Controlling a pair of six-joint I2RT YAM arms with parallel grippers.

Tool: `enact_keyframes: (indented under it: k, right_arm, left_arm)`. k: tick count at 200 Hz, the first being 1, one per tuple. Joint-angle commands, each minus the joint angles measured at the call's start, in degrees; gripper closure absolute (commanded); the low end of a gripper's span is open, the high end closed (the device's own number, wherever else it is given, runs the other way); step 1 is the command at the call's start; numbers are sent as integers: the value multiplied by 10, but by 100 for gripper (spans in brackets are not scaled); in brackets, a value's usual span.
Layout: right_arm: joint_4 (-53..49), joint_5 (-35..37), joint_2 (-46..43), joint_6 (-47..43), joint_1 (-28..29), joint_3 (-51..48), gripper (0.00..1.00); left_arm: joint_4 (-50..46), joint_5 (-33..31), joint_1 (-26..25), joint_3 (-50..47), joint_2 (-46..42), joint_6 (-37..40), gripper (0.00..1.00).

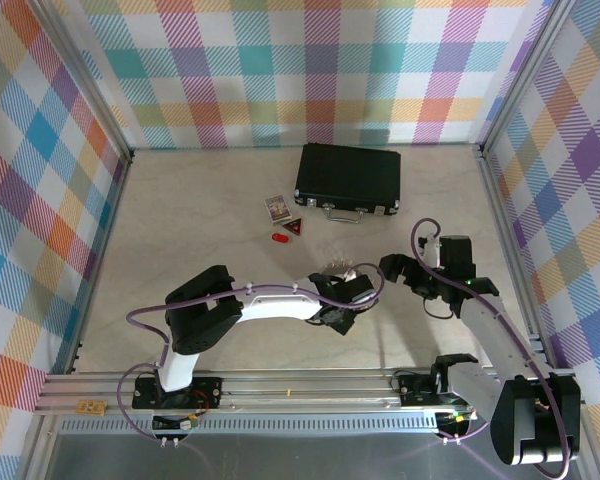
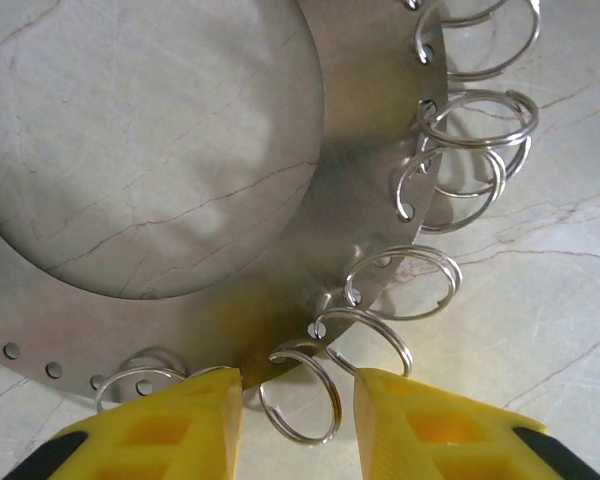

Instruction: Put the keys on the keyring

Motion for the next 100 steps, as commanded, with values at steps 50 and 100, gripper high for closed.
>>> enact_keyframes:
  k: [50, 100]
  right_arm:
    - [0, -1, -10, -3, -5, -5, 0]
    - [1, -3, -11, -3, -4, -4, 0]
  left_arm:
    - [-28, -21, -6, 6, -12, -1, 84]
    - [-32, -25, -7, 1, -26, -3, 93]
